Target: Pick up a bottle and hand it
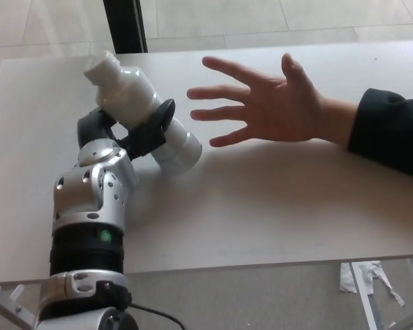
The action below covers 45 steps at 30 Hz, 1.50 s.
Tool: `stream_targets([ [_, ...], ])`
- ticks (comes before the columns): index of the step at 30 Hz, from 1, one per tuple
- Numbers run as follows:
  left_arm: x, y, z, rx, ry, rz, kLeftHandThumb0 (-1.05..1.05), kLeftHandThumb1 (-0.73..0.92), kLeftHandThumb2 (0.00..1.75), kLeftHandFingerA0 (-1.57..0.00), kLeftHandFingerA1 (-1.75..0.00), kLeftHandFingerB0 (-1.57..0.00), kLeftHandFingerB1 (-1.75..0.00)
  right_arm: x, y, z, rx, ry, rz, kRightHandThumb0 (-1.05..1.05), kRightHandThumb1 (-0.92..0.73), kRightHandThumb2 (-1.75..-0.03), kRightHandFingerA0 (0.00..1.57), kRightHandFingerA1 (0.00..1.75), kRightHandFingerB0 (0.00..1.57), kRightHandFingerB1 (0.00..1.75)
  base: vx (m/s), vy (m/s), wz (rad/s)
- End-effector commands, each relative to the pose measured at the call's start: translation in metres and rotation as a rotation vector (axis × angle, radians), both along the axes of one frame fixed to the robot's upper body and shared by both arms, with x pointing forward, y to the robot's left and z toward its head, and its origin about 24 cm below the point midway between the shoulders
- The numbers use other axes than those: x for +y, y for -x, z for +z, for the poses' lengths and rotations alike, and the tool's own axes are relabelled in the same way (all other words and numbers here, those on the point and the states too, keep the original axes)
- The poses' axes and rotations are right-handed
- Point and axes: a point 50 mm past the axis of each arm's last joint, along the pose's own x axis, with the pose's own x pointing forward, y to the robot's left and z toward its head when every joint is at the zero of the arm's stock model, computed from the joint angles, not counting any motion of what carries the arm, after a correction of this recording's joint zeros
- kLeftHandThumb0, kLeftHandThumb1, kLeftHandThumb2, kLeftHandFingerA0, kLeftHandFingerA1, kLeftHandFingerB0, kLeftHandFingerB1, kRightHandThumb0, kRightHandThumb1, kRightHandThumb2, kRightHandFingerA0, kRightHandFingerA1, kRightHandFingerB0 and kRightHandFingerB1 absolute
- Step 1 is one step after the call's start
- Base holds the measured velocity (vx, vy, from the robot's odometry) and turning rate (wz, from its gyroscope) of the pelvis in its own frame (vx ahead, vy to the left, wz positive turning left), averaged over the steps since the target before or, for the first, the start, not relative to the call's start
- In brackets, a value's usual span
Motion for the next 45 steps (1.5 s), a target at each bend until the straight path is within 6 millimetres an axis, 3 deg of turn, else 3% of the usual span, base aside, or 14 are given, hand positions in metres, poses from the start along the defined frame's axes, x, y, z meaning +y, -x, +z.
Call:
stream_targets([
  [1,-0.110,-0.028,0.094,-0.075,0.261,-0.172,-0.27,0.74,0.66,-0.89,-1.75,-0.56,-1.23,0.005,-0.030,0.023,-0.095,0.009,0.030,-0.65,-0.44,-0.86,1.14,1.23,0.47,0.62,0.00,0.000,0.00],
  [12,-0.149,-0.027,0.135,-0.161,0.112,-0.323,-0.22,0.73,0.68,-0.86,-1.75,-0.49,-1.13,0.005,-0.033,0.025,-0.089,-0.002,0.039,-0.68,-0.53,-0.61,1.09,1.57,0.51,0.53,0.00,0.000,0.00],
  [17,-0.167,-0.023,0.153,-0.199,0.048,-0.393,-0.26,0.72,0.67,-0.92,-1.75,-0.53,-1.17,0.006,-0.034,0.023,-0.086,0.013,0.040,-0.70,-0.56,-0.59,1.06,1.24,0.51,0.52,0.00,0.000,0.00],
  [18,-0.170,-0.021,0.154,-0.195,0.065,-0.404,-0.36,0.57,0.98,-1.22,-1.38,-0.63,-0.98,0.007,-0.035,0.024,-0.083,0.029,0.053,-0.70,-0.43,-0.86,1.13,1.29,0.42,0.60,0.00,0.000,0.00],
  [20,-0.172,-0.020,0.150,-0.177,0.002,-0.448,-0.32,0.80,0.63,-0.95,-1.75,-0.51,-1.09,0.006,-0.036,0.026,-0.071,0.053,0.058,-0.69,-0.58,-0.59,1.12,1.36,0.47,0.54,0.00,0.000,0.00],
  [24,-0.171,-0.020,0.136,-0.153,0.010,-0.453,-0.37,0.58,0.95,-1.29,-1.45,-0.76,-1.13,0.008,-0.038,0.027,-0.094,0.031,0.069,-0.73,-0.44,-0.88,1.16,1.30,0.43,0.62,0.00,0.000,0.00],
  [25,-0.172,-0.019,0.129,-0.139,0.016,-0.453,-0.28,0.79,0.63,-1.00,-1.75,-0.57,-1.55,0.009,-0.038,0.027,-0.096,0.028,0.069,-0.71,-0.56,-0.60,1.03,1.42,0.46,0.54,0.00,0.000,0.00],
  [26,-0.173,-0.018,0.120,-0.129,-0.015,-0.470,-0.37,0.60,0.97,-1.28,-1.45,-0.81,-1.17,0.009,-0.038,0.026,-0.092,0.021,0.056,-0.70,-0.57,-0.58,1.07,1.35,0.47,0.53,0.00,0.000,0.00],
  [30,-0.172,-0.015,0.104,-0.108,-0.058,-0.505,-0.28,0.81,0.67,-0.94,-1.75,-0.61,-1.54,0.009,-0.039,0.026,-0.094,0.023,0.060,-0.72,-0.53,-0.61,1.04,1.40,0.48,0.53,0.00,0.000,0.00],
  [31,-0.171,-0.014,0.098,-0.097,-0.069,-0.511,-0.38,0.60,0.98,-1.25,-1.43,-0.86,-1.20,0.010,-0.039,0.026,-0.097,0.017,0.054,-0.74,-0.43,-0.86,1.10,1.31,0.46,0.61,0.00,0.000,0.00],
  [35,-0.167,-0.011,0.079,-0.081,-0.109,-0.521,-0.36,0.57,0.98,-1.23,-1.39,-0.71,-1.06,0.010,-0.039,0.027,-0.100,0.013,0.050,-0.71,-0.53,-0.60,1.10,1.31,0.50,0.53,0.00,0.000,0.00],
  [43,-0.162,-0.013,0.080,-0.091,-0.136,-0.525,-0.30,0.79,0.64,-0.89,-1.75,-0.53,-1.53,0.011,-0.039,0.026,-0.098,0.011,0.050,-0.67,-0.57,-0.57,1.09,1.36,0.53,0.52,0.00,0.000,0.00],
  [44,-0.164,-0.012,0.080,-0.093,-0.144,-0.529,-0.39,0.57,0.96,-1.19,-1.39,-0.77,-1.15,0.010,-0.038,0.026,-0.105,0.014,0.059,-0.70,-0.45,-0.93,1.14,1.13,0.47,0.61,0.00,0.000,0.00],
  [45,-0.164,-0.012,0.080,-0.095,-0.147,-0.529,-0.38,0.57,0.96,-1.19,-1.39,-0.75,-1.12,0.010,-0.037,0.026,-0.103,0.012,0.058,-0.69,-0.57,-0.57,1.09,1.24,0.51,0.51,0.00,0.000,0.00],
])
